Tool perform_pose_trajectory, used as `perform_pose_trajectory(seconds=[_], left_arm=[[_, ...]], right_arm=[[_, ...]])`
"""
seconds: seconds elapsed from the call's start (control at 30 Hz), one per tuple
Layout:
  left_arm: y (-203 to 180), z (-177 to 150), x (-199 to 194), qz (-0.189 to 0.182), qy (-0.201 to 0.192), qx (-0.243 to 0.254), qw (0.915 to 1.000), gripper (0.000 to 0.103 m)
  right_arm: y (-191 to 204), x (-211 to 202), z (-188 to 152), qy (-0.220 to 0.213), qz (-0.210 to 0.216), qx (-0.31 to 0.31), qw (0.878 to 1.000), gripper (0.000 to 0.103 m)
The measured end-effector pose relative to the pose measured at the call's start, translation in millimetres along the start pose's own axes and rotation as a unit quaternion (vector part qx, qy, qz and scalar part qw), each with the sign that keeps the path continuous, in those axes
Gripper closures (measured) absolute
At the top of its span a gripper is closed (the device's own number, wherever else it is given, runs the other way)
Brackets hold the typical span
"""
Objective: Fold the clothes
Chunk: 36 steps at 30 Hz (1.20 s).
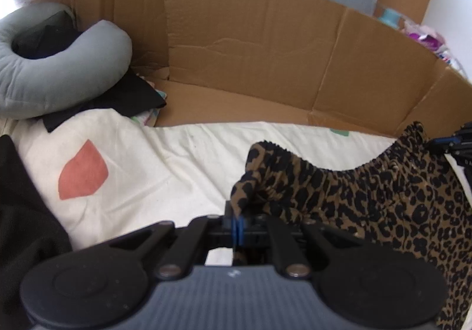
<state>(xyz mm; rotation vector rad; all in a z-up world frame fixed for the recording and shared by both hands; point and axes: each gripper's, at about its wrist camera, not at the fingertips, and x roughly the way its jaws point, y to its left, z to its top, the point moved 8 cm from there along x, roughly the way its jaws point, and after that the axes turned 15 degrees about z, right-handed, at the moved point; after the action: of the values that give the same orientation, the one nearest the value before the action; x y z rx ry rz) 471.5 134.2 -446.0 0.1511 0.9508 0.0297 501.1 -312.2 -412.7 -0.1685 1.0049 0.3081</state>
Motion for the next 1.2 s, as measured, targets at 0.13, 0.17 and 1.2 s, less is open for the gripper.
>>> perform_pose_trajectory(seconds=[0.13,0.17,1.2], left_arm=[[-3,-5,19,0.014,0.029,-0.003,0.9995,0.092],[-2,-6,20,0.019,0.030,-0.006,0.9993,0.091],[47,-165,-112,-0.006,0.046,-0.074,0.9962,0.062]], right_arm=[[-7,22,-2,0.019,-0.007,0.020,1.000,0.099],[-9,26,-4,0.020,-0.008,0.026,0.999,0.098],[89,-94,-94,-0.024,0.078,0.088,0.993,0.071]])
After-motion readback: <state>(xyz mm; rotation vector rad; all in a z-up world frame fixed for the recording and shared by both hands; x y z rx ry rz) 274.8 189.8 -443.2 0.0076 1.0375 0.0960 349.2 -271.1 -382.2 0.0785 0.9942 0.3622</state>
